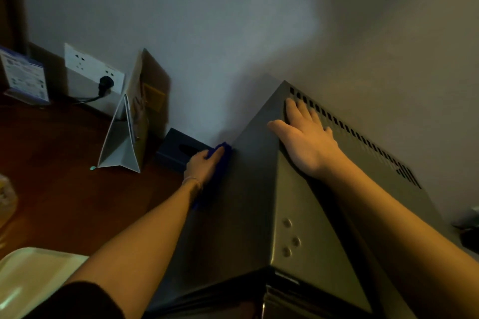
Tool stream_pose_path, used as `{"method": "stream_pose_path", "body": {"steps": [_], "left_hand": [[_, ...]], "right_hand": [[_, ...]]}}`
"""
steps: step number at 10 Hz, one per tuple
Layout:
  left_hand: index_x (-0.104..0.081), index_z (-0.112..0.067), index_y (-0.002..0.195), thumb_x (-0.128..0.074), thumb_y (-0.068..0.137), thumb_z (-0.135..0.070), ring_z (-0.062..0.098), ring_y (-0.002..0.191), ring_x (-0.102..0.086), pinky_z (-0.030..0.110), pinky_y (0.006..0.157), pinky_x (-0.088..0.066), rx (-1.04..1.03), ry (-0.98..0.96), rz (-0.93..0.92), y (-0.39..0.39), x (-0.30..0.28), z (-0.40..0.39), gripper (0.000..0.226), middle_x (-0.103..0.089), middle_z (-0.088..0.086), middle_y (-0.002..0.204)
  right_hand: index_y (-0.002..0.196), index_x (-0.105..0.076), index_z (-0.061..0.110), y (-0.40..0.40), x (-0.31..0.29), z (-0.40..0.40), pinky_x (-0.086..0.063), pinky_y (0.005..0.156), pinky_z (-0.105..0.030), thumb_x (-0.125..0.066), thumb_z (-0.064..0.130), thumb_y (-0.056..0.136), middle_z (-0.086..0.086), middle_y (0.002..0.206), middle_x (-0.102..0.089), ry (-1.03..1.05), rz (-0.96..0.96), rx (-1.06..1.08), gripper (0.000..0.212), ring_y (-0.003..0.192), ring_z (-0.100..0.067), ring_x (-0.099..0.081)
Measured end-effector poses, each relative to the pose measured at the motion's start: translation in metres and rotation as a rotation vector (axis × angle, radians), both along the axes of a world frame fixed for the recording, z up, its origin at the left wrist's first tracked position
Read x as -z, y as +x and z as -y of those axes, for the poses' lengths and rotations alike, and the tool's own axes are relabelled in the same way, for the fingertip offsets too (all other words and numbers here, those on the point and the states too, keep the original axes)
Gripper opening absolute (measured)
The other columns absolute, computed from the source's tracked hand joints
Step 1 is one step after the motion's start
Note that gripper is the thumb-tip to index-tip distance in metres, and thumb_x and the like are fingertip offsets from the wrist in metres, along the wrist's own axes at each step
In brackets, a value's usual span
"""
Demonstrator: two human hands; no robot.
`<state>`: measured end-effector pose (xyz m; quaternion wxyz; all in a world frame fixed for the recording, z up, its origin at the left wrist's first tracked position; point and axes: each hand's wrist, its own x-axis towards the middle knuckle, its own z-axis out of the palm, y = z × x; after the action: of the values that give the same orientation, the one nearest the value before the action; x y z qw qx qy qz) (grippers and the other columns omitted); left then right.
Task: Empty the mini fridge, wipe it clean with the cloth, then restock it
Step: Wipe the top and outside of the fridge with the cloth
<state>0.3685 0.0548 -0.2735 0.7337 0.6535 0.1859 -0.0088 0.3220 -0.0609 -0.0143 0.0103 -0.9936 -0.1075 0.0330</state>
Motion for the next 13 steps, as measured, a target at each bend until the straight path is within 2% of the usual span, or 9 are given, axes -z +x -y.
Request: {"method": "stream_pose_path", "body": {"steps": [2,3,5,6,7,8,9,11,13], "left_hand": [[-0.061,-0.020,0.089,-0.050,0.083,-0.077,0.022,0.079,-0.061,0.041,0.080,-0.049,0.043,0.016,-0.033,-0.045,0.034,-0.004,0.058,-0.063,0.009,0.092],[-0.063,-0.014,0.115,-0.047,0.062,-0.096,0.033,0.099,-0.064,0.052,0.093,-0.050,0.048,-0.022,-0.063,-0.069,0.048,-0.007,0.099,-0.065,0.015,0.111],[-0.066,-0.022,0.097,-0.046,0.053,-0.100,0.025,0.082,-0.067,0.054,0.083,-0.054,-0.007,-0.048,-0.026,-0.137,0.025,-0.009,0.092,-0.068,0.009,0.096],[-0.070,-0.028,0.089,-0.061,0.058,-0.088,0.022,0.083,-0.070,0.054,0.083,-0.055,-0.099,-0.103,0.045,-0.168,-0.004,-0.004,0.068,-0.071,0.003,0.090],[-0.074,-0.025,0.086,-0.069,0.069,-0.071,0.017,0.087,-0.068,0.050,0.088,-0.053,-0.168,-0.152,0.219,-0.192,-0.052,0.001,0.050,-0.069,-0.002,0.095],[-0.075,-0.016,0.084,-0.066,0.076,-0.061,0.014,0.094,-0.066,0.037,0.089,-0.052,-0.154,-0.132,0.406,-0.206,-0.097,0.001,0.047,-0.067,-0.005,0.099],[-0.072,-0.011,0.083,-0.065,0.085,-0.049,0.020,0.101,-0.064,0.027,0.090,-0.048,-0.111,-0.085,0.570,-0.204,-0.121,-0.001,0.038,-0.066,-0.004,0.101],[-0.068,0.001,0.086,-0.068,0.084,-0.047,0.017,0.095,-0.064,0.043,0.096,-0.048,-0.159,-0.142,0.570,-0.131,-0.101,0.001,0.048,-0.065,0.003,0.098],[-0.070,-0.018,0.091,-0.068,0.091,-0.041,0.021,0.094,-0.064,0.044,0.091,-0.051,-0.108,-0.140,0.459,-0.032,-0.064,0.003,0.023,-0.065,0.007,0.100]], "right_hand": [[0.161,-0.002,0.025,0.002,0.002,0.001,-0.002,0.121,-0.059,-0.033,0.053,0.101,0.000,0.169,0.004,0.003,0.004,-0.009,0.073,0.155,-0.025,0.005],[0.161,-0.003,0.025,0.000,0.001,0.001,-0.002,0.121,-0.060,-0.033,0.053,0.101,0.000,0.169,0.003,0.011,0.005,-0.011,0.073,0.154,-0.026,0.004],[0.161,-0.004,0.025,-0.001,-0.003,0.000,-0.002,0.121,-0.058,-0.033,0.052,0.102,-0.001,0.168,0.004,0.022,-0.002,-0.007,0.071,0.154,-0.026,0.005],[0.161,-0.004,0.025,-0.001,-0.003,-0.001,-0.003,0.121,-0.058,-0.033,0.051,0.102,0.000,0.169,0.003,0.019,-0.006,-0.008,0.070,0.154,-0.027,0.004],[0.161,-0.005,0.024,-0.002,-0.003,-0.001,-0.003,0.121,-0.058,-0.033,0.051,0.102,-0.001,0.169,0.003,0.019,-0.008,-0.001,0.070,0.154,-0.027,0.004],[0.161,-0.005,0.024,-0.003,-0.003,-0.001,-0.003,0.121,-0.059,-0.033,0.051,0.102,0.000,0.169,0.003,0.023,-0.008,-0.006,0.070,0.154,-0.027,0.004],[0.161,-0.005,0.024,-0.001,-0.002,-0.002,-0.004,0.121,-0.059,-0.034,0.051,0.102,0.000,0.169,0.002,0.023,-0.001,-0.005,0.071,0.154,-0.027,0.003],[0.160,-0.004,0.025,0.000,0.000,0.000,-0.003,0.121,-0.057,-0.033,0.052,0.102,0.000,0.169,0.003,0.021,0.002,-0.003,0.071,0.155,-0.025,0.003],[0.160,-0.002,0.026,0.000,0.001,-0.003,-0.002,0.121,-0.056,-0.033,0.050,0.102,0.000,0.168,0.004,0.007,0.010,0.005,0.070,0.155,-0.024,0.004]]}}
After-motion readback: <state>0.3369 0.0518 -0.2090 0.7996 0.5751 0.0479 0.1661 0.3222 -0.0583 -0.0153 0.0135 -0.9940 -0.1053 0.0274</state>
